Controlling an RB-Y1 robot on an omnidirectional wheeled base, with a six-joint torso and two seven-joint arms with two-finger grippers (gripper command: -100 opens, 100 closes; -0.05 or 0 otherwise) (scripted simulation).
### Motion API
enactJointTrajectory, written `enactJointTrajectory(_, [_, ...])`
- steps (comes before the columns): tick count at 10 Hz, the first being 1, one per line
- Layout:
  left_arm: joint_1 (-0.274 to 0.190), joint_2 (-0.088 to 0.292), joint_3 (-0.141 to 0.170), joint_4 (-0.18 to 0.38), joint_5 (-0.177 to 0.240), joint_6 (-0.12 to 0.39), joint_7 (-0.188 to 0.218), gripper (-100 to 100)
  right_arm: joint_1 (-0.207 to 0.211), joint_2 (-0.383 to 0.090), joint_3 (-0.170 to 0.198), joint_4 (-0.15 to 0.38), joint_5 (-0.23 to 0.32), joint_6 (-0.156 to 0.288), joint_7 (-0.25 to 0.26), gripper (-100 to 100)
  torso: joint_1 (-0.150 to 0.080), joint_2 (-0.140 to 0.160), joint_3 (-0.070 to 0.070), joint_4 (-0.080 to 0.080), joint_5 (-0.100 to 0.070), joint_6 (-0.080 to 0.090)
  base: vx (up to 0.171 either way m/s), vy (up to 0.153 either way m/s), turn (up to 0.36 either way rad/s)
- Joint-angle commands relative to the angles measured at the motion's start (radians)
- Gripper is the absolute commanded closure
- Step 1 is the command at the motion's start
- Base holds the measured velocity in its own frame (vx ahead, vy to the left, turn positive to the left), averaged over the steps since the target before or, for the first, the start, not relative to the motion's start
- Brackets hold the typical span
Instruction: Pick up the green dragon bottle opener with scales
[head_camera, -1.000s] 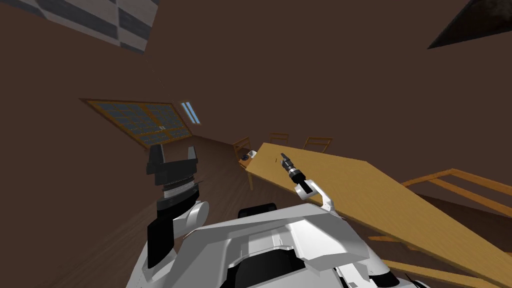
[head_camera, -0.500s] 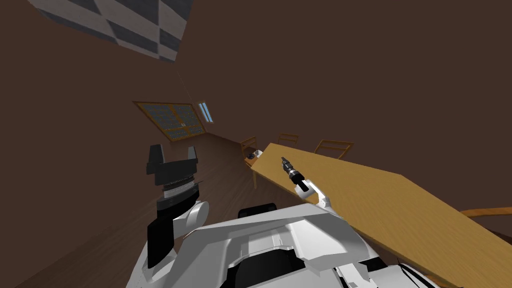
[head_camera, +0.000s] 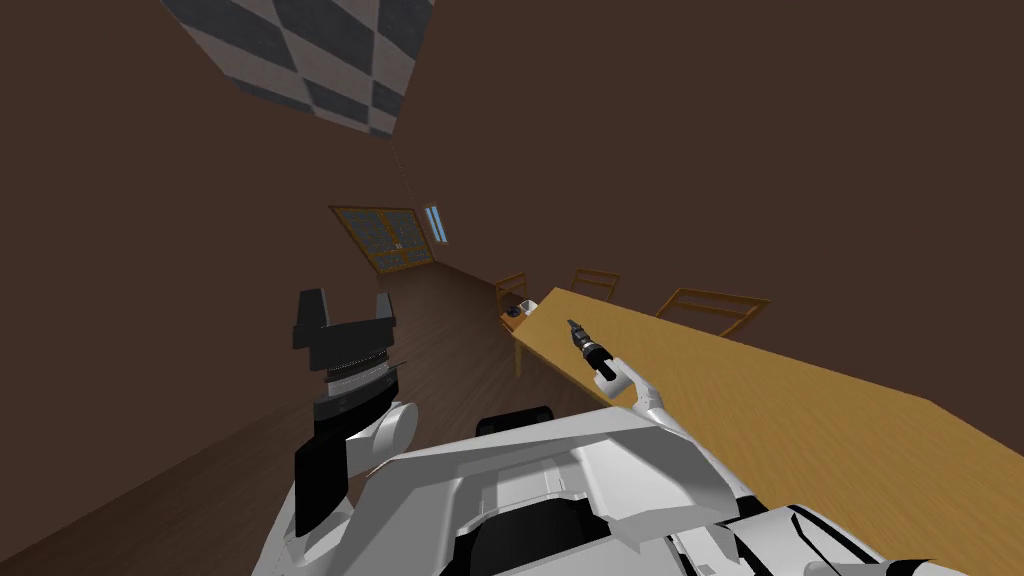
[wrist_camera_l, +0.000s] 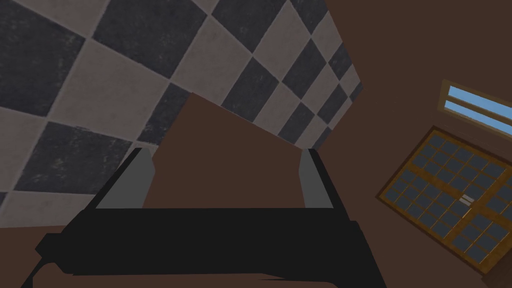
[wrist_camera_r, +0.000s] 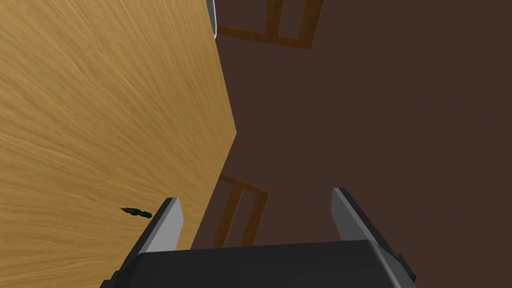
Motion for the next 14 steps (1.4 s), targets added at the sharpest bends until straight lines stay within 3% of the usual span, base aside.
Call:
enactJointTrajectory(1, [0.0,0.0,0.0,0.0,0.0,0.0,0.0,0,-0.016,-0.011,0.003,0.05,0.014,0.02,-0.015,-100,0.0,0.0,0.0,0.0,0.0,0.0,-0.001,-0.005,0.152])
enactJointTrajectory(2, [0.0,0.0,0.0,0.0,0.0,0.0,0.0,0,-0.016,-0.011,0.003,0.067,0.014,0.02,-0.015,-100,0.0,0.0,0.0,0.0,0.0,0.001,0.001,-0.003,-0.032])
enactJointTrajectory(5, [0.0,0.0,0.0,0.0,0.0,0.0,0.0,0,-0.056,-0.046,0.011,0.161,0.075,0.079,-0.06,-100,0.0,0.0,0.0,0.0,0.0,0.001,0.003,-0.002,0.262])
enactJointTrajectory(7, [0.0,0.0,0.0,0.0,0.0,0.0,0.0,0,-0.056,-0.046,0.011,0.203,0.075,0.079,-0.06,-100,-0.001,-0.001,0.0,0.0,0.0,0.001,0.005,-0.008,0.051])
enactJointTrajectory(8, [0.0,0.0,0.0,0.0,0.0,0.0,0.0,0,-0.076,-0.062,0.016,0.238,0.107,0.107,-0.081,-100,-0.001,0.0,0.0,0.0,0.0,0.002,0.006,0.001,0.288])
enactJointTrajectory(9, [0.0,0.0,0.0,0.0,0.0,0.0,0.0,0,-0.076,-0.062,0.016,0.264,0.107,0.107,-0.081,-100,0.0,-0.001,0.0,0.0,0.0,0.0,0.008,-0.01,0.136])
enactJointTrajectory(11, [0.0,0.0,0.0,0.0,0.0,0.0,0.0,0,-0.076,-0.062,0.016,0.272,0.107,0.107,-0.081,-100,0.0,0.0,0.0,0.0,0.0,0.002,0.003,-0.003,-0.024])
enactJointTrajectory(12, [0.0,0.0,0.0,0.0,0.0,0.0,0.0,0,-0.095,-0.077,0.021,0.305,0.138,0.133,-0.099,-100,0.0,0.0,0.0,0.0,0.0,0.002,0.007,-0.003,0.212])
enactJointTrajectory(14, [0.0,0.0,0.0,0.0,0.0,0.0,0.0,0,-0.095,-0.077,0.021,0.341,0.138,0.133,-0.099,-100,-0.001,-0.001,-0.001,0.0,0.0,0.001,0.009,-0.009,0.096])
